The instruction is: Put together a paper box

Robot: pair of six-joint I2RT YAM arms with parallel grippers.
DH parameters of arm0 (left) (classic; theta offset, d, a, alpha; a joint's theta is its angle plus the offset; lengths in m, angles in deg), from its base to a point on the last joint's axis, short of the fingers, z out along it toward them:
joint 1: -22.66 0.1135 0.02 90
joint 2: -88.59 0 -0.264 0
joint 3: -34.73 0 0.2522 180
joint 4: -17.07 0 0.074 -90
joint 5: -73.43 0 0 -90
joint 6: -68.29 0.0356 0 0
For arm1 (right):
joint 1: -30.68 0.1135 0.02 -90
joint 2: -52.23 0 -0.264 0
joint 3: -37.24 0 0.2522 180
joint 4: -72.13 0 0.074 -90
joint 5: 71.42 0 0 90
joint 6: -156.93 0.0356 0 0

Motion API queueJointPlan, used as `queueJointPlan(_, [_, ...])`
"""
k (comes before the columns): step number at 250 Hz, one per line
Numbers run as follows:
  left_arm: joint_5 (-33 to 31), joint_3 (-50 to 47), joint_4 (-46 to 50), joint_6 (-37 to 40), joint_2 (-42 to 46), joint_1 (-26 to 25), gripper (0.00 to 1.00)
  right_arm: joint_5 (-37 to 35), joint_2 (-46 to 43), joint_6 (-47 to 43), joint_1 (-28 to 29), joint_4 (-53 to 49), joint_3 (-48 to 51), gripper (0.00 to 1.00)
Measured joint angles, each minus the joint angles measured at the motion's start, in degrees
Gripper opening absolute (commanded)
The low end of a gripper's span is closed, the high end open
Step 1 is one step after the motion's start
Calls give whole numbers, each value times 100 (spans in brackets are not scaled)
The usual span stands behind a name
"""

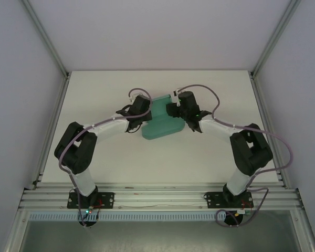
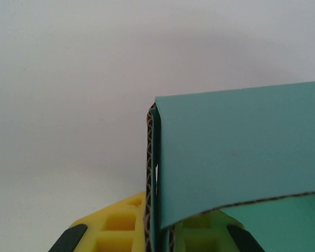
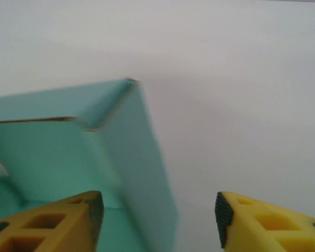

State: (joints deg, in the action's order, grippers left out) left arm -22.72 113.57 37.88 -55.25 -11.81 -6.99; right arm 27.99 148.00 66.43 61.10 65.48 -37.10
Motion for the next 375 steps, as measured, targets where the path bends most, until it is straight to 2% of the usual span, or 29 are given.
queueJointPlan(15, [35, 0, 0, 116, 57, 9, 0, 385, -199, -68, 13, 46, 59, 80])
queueJointPlan(24, [90, 0, -2, 205, 103, 9, 0, 535, -332, -79, 35, 98, 136, 98])
queueJointPlan(27, [109, -2, -2, 232, 122, 7, 0, 575, -380, -31, 37, 114, 164, 100])
queueJointPlan(58, [424, -31, -11, 774, 339, 9, 0, 754, -1003, 42, 57, 282, 654, 100])
queueJointPlan(77, [678, -31, 20, 1298, 444, 20, 0, 590, -1528, 245, 55, 321, 1008, 100])
queueJointPlan(109, [1071, 50, 444, 2264, 533, 57, 0, -57, -2522, 708, 55, 234, 1451, 100])
queueJointPlan(144, [1655, 140, 1172, 3700, 614, 87, 0, -879, -3493, 1161, 50, -153, 1843, 100])
queueJointPlan(192, [1954, 197, 2201, 5401, 798, -15, 0, -1488, -4135, 1580, 50, -946, 2389, 100])
queueJointPlan(216, [1838, 452, 2686, 5834, 732, -103, 0, -1593, -4258, 1700, 50, -1294, 2544, 100])
queueJointPlan(257, [1200, 1169, 3169, 6218, 101, -334, 0, -1768, -4295, 1746, 50, -1655, 2564, 100])
queueJointPlan(324, [269, 1893, 3609, 6415, -1329, -745, 0, -1891, -4295, 1742, 48, -1829, 2564, 100])
queueJointPlan(375, [-439, 2433, 3648, 6570, -1941, -944, 0, -1891, -4295, 1720, 48, -1829, 2564, 100])
